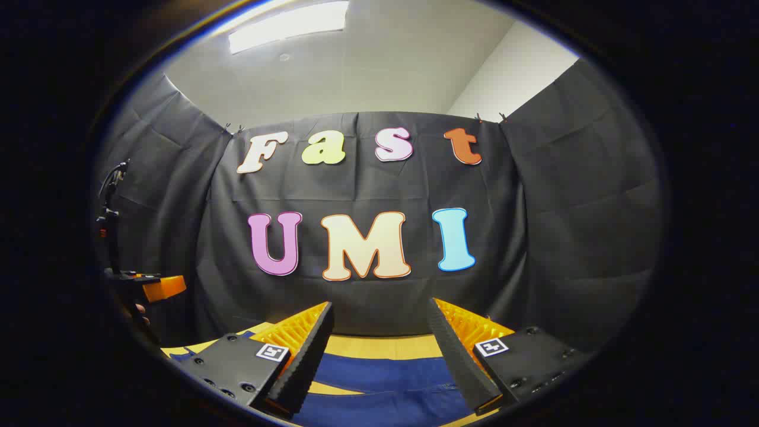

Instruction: Grasp the waist and the cuffs of the jeans and fold them to make the two legs overlap; first hold the waist and fold one-third of the jeans toward the cuffs, then hold the cuffs and fold the remaining one-third in the same direction to finish folding.

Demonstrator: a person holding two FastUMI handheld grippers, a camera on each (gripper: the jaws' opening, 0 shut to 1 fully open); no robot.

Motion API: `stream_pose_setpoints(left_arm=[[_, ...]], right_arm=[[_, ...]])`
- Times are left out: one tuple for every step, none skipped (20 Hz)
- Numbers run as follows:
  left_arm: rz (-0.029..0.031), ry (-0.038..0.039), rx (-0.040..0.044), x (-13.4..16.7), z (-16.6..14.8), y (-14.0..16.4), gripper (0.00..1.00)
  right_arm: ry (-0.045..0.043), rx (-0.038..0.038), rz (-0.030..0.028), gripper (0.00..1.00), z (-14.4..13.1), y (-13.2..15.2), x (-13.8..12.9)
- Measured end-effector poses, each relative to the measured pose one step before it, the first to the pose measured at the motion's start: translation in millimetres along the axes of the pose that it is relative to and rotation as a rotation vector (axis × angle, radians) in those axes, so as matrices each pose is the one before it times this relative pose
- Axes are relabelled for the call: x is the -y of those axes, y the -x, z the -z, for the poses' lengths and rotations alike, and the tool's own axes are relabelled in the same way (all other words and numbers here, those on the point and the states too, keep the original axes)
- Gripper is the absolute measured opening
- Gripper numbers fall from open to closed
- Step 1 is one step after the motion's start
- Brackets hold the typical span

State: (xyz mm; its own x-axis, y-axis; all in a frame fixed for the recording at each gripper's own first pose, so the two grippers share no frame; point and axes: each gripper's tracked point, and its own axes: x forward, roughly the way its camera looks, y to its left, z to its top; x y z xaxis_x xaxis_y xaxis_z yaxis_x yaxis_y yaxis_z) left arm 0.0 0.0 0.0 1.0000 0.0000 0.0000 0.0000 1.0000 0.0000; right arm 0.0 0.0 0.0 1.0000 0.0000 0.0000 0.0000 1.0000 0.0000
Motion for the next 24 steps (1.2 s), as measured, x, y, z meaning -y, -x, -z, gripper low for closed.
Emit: stream_pose_setpoints(left_arm=[[-0.0067,-0.00044,0.00671,-1.62,-1.3,-0.54,0.96],[-0.0038,-0.00048,0.00643,-0.92,-1.51,0.46,0.96],[-0.00152,-0.00138,0.00421,-0.73,-0.34,0.68,0.96],[-0.00015,-0.00342,-0.00237,0.73,0.02,0.1,0.96],[0.00086,-0.00374,-0.00464,0.13,2.48,1.04,0.96],[-0.00079,-0.00137,-0.00795,0.64,2.04,0.69,0.96],[0.00094,0.00266,-0.00142,-0.92,2.23,1.43,0.96],[-0.00124,0.00206,-0.00302,0.73,-0.02,0.72,0.96],[-0.00163,0.00049,-0.00039,-0.72,0.34,1.61,0.96],[0.00012,-0.00115,-0.00072,0.55,-0.08,0.82,0.96],[0.00148,-0.00116,-0.00254,2.27,2.08,-0.15,0.96],[0.00142,-0.00196,-0.00328,1.54,0.45,0.26,0.96],[0.00236,-0.002,-0.00192,1.13,1.14,-0.48,0.96],[0.0031,-0.00034,-0.00037,1.15,-0.21,0.81,0.96],[0.00334,0.00073,-0.00073,2.48,0.53,-0.32,0.96],[0.00423,0.00143,-0.00266,1.38,0.33,-0.15,0.96],[0.00369,-0.00114,-0.00414,1.9,2.77,-0.95,0.96],[0.00506,-0.00183,-0.00215,2.06,1.13,-0.51,0.96],[0.0168,-0.00024,-0.00219,3.45,1.38,-1.78,0.96],[0.02158,-0.00143,-0.00408,4.26,0.97,0.13,0.97],[0.0191,-0.0047,-0.00817,3.15,4.61,-1.64,0.96],[0.01118,-0.00594,-0.01006,0.38,3.85,-1.03,0.96],[0.01413,-0.00917,-0.01034,-0.23,4.05,0.77,0.96],[0.0172,-0.01169,-0.01875,1.37,4.97,1.29,0.96]], right_arm=[[-0.0002,0.003,0.00127,0.98,-1.69,-0.57,0.59],[-0.00361,0.0033,-0.00548,0.94,-1.17,-0.14,-1.97],[-0.00308,0.00237,-0.00195,0.94,-1.32,-0.17,-1.32],[-0.00271,0.001,-0.00266,0.94,-0.77,-0.67,0.2],[-0.00151,0.00104,-0.00189,0.94,0.64,-0.45,-0.31],[-0.00143,0.00083,-0.00152,0.94,-0.78,-0.61,-0.21],[-0.0017,0.00079,-0.00111,0.94,0.47,-1.05,0.48],[-0.00127,-0.00032,0.00025,1.0,-0.95,-0.23,0.15],[-0.00089,-0.00062,-0.0002,0.98,1.25,0.39,0.44],[-0.00254,0.00119,-0.0033,0.98,-0.46,-0.16,-1.04],[-0.00402,0.00132,-0.0018,0.95,-0.62,-0.91,-0.9],[-0.00323,0.00117,-0.00194,0.95,-0.11,-0.96,-0.38],[0.00012,-0.00114,-0.00202,0.95,1.26,0.31,-0.63],[0.00215,-0.00036,-0.00059,0.95,0.84,-0.9,0.89],[0.00283,-0.00063,-0.00199,0.98,0.46,0.06,0.67],[0.00468,0.00157,-0.00288,0.96,-0.61,-0.04,0.29],[0.00359,0.00212,-0.00105,0.95,0.4,-2.05,1.53],[0.00166,0.00263,-0.00138,0.98,0.08,-2.8,2.54],[-0.00207,-0.00035,-0.00122,0.98,-0.38,-2.01,2.06],[-0.00475,-0.0014,-0.00146,0.98,0.46,-2.19,2.27],[-0.0041,-0.00159,-0.00436,0.98,0.97,-1.43,2.72],[-0.00304,-0.00035,-0.01041,0.98,0.29,-2.13,1.29],[0.00619,0.0018,-0.01057,0.95,1.07,-2.37,3.29],[0.00814,-0.0018,-0.00869,0.95,1.43,-2.68,5.43]])
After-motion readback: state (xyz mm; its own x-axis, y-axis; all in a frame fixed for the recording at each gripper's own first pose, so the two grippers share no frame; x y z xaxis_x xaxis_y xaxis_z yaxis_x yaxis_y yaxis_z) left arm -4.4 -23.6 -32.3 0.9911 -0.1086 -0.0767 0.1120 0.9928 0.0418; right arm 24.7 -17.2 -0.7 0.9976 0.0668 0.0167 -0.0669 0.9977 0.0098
